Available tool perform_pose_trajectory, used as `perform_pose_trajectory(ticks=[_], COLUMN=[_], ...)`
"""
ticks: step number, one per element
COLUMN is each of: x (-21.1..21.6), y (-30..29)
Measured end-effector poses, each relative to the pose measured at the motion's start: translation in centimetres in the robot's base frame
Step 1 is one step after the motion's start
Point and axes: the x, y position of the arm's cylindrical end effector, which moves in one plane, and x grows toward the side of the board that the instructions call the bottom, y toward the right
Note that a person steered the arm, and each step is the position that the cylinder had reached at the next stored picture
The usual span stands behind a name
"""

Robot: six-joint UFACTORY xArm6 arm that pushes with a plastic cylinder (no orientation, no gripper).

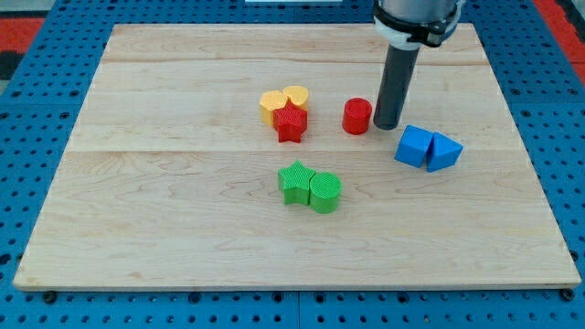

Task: Move red circle to the red star and yellow heart

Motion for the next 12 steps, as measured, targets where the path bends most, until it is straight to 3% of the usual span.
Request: perform_pose_trajectory(ticks=[2, 5, 12], x=[-0.3, -1.8, -2.2], y=[-3.2, -1.6, -5.0])
